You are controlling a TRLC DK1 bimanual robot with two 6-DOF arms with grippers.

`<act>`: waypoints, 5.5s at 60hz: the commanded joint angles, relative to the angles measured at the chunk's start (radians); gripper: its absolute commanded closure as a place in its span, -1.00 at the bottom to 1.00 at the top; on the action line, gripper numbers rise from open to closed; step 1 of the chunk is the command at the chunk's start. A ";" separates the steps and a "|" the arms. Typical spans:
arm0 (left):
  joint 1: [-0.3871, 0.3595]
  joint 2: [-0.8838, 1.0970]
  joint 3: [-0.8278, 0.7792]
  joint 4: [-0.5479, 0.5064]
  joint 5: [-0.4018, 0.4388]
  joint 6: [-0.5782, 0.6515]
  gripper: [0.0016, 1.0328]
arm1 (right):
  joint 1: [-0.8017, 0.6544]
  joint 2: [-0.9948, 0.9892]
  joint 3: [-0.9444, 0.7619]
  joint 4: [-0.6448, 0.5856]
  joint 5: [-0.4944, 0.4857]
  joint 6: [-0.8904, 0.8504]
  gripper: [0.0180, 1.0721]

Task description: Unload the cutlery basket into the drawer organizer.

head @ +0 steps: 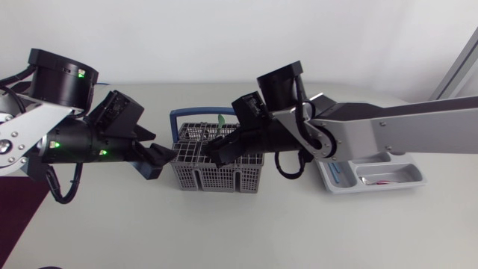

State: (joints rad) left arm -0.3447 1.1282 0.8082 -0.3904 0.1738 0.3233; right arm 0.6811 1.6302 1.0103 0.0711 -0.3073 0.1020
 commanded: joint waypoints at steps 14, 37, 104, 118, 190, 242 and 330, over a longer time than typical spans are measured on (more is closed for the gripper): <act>0.104 0.018 -0.049 0.050 0.179 0.118 -0.87 | 0.049 0.069 0.020 0.075 0.094 0.074 -0.79; 0.151 0.094 -0.061 0.070 0.260 0.181 -0.87 | 0.031 0.000 -0.029 0.085 0.112 0.088 -0.79; 0.085 0.208 0.000 0.096 0.297 0.212 -0.87 | 0.026 0.014 -0.052 0.085 0.132 0.128 -0.42; 0.085 0.220 0.008 0.097 0.299 0.214 -0.87 | 0.038 0.028 -0.049 0.085 0.151 0.140 -0.12; 0.059 0.260 0.023 0.114 0.317 0.238 -0.87 | 0.032 0.102 -0.070 0.196 0.185 0.182 0.48; 0.038 0.235 -0.009 0.120 0.317 0.232 -0.87 | 0.026 0.134 -0.075 0.251 0.166 0.174 0.89; 0.056 0.235 -0.030 0.139 0.326 0.240 -0.87 | 0.072 -0.073 -0.168 0.302 0.189 0.102 0.89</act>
State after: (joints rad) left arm -0.2966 1.3705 0.7990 -0.2596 0.4900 0.5472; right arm 0.7391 1.5829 0.8635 0.3630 -0.1257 0.2153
